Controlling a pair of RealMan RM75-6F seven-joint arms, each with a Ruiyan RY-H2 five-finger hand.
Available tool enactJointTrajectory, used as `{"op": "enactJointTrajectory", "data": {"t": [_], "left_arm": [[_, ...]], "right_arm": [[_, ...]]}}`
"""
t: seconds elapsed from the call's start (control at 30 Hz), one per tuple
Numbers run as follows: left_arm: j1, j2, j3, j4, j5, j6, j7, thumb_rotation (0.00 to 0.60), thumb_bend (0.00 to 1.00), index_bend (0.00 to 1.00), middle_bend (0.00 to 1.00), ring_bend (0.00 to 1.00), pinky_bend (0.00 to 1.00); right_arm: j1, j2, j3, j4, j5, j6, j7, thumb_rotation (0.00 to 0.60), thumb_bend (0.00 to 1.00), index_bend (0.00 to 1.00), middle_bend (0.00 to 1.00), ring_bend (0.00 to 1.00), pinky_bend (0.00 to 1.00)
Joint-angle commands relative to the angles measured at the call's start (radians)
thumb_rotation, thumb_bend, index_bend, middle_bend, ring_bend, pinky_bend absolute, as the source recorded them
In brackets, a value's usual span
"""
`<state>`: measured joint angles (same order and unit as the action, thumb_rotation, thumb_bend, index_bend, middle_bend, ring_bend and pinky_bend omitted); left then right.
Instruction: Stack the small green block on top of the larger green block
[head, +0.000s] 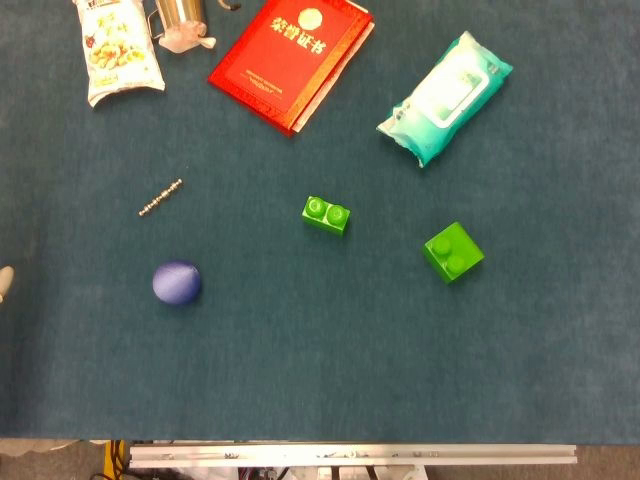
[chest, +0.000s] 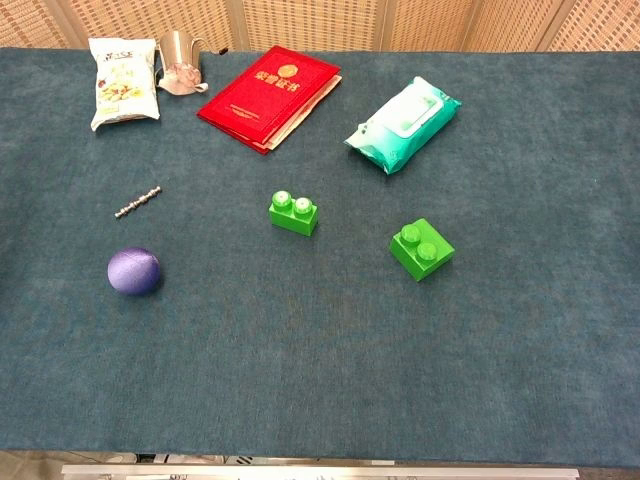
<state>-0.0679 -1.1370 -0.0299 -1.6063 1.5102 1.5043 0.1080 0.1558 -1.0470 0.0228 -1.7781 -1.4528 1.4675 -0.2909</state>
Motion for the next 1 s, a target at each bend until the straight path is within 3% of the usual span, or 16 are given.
{"op": "enactJointTrajectory", "data": {"t": [0.03, 0.23, 0.43, 0.67, 1.0], "left_arm": [[0.0, 0.001, 0.002, -0.004, 0.001, -0.001, 0.0, 0.6, 0.22, 0.05, 0.12, 0.11, 0.13], [0.004, 0.005, 0.012, -0.009, 0.019, 0.005, -0.001, 0.6, 0.22, 0.05, 0.12, 0.11, 0.13], [0.019, 0.004, 0.017, -0.006, 0.023, 0.029, -0.013, 0.6, 0.22, 0.05, 0.12, 0.11, 0.13], [0.033, 0.003, 0.022, -0.005, 0.025, 0.043, -0.016, 0.6, 0.22, 0.05, 0.12, 0.11, 0.13], [0.043, 0.004, 0.022, 0.001, 0.021, 0.051, -0.023, 0.6, 0.22, 0.05, 0.12, 0.11, 0.13]], "right_arm": [[0.017, 0.017, 0.001, -0.026, -0.027, -0.026, 0.009, 0.6, 0.03, 0.44, 0.45, 0.38, 0.46], [0.1, 0.023, 0.02, -0.11, -0.038, -0.152, -0.026, 0.6, 0.03, 0.44, 0.45, 0.38, 0.46], [0.193, -0.039, 0.065, -0.172, 0.012, -0.263, -0.133, 0.6, 0.03, 0.44, 0.45, 0.38, 0.46], [0.312, -0.154, 0.108, -0.194, 0.139, -0.391, -0.291, 0.6, 0.03, 0.44, 0.45, 0.38, 0.46], [0.488, -0.346, 0.161, -0.127, 0.374, -0.485, -0.483, 0.6, 0.02, 0.44, 0.43, 0.36, 0.47]]}}
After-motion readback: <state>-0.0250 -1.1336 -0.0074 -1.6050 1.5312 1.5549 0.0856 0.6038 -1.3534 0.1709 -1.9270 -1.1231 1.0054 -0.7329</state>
